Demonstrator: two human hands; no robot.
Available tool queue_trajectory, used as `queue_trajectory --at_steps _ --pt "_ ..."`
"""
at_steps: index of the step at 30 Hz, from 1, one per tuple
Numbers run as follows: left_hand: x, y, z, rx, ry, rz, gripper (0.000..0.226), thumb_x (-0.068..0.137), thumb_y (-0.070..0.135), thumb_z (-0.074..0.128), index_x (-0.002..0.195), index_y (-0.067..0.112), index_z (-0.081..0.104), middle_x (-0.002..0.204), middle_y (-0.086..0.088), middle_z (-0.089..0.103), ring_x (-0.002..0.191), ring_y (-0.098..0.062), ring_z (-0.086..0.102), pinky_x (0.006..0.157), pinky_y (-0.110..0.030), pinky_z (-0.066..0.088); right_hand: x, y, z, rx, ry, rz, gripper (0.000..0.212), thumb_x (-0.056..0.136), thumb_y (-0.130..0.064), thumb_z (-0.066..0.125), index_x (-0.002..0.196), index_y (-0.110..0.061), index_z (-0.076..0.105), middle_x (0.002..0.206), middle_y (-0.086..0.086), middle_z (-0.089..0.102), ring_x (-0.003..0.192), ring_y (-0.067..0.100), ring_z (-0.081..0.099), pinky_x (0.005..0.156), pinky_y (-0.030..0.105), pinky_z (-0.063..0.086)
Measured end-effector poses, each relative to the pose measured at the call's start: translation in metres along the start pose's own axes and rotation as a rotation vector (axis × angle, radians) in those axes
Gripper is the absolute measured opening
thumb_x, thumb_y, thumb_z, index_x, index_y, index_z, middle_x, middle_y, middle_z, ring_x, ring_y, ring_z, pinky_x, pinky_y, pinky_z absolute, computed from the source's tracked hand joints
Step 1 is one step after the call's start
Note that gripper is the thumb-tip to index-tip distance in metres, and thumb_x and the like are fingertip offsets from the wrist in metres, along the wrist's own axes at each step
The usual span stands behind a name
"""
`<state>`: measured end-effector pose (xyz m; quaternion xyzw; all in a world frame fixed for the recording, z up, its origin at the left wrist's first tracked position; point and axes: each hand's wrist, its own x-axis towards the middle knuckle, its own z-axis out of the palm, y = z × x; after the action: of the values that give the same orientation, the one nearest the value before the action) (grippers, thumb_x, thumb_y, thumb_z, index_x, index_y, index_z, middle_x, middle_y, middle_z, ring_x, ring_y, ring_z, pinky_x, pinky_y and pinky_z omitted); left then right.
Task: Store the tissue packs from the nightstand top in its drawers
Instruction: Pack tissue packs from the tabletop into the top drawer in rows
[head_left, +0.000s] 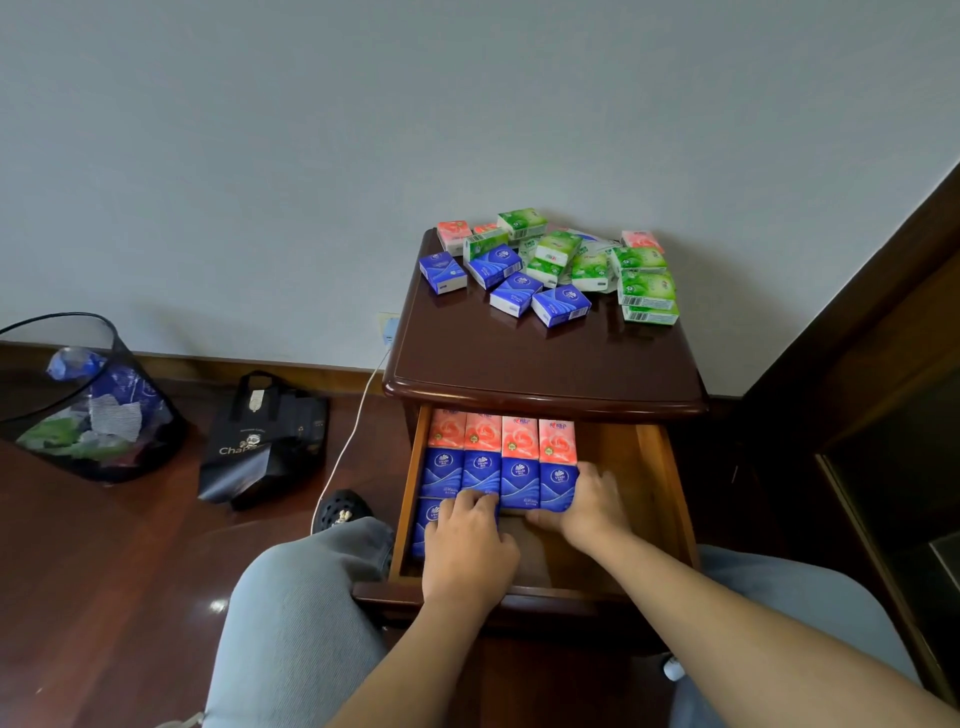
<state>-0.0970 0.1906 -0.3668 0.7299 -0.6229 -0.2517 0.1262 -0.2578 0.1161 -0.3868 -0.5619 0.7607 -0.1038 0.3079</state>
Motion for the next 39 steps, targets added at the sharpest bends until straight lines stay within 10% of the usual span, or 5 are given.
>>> queue_trajectory --at_steps 20,39 --pt "0.001 0.004 0.0 0.024 -0.038 -0.044 0.055 0.092 0.038 0.055 0.145 0.028 0.046 0.148 0.005 0.044 0.139 -0.02 0.039 0.113 -0.043 0.04 0.019 -0.005 -0.001 -0.031 0.084 0.005 0.099 0.062 -0.05 0.098 0.14 -0.018 0.048 0.138 0.008 0.051 0.13 0.027 0.054 0.102 0.041 0.052" --pt "0.065 0.015 -0.001 0.21 -0.16 0.076 0.082 0.101 0.038 0.051 0.165 0.027 0.0 0.174 0.001 -0.004 0.16 -0.027 -0.002 0.127 -0.049 0.009 0.043 0.005 -0.006 -0.015 0.103 -0.064 0.089 0.063 -0.062 0.093 0.135 -0.027 0.054 0.131 0.0 0.062 0.12 0.021 0.06 0.096 0.042 0.057"
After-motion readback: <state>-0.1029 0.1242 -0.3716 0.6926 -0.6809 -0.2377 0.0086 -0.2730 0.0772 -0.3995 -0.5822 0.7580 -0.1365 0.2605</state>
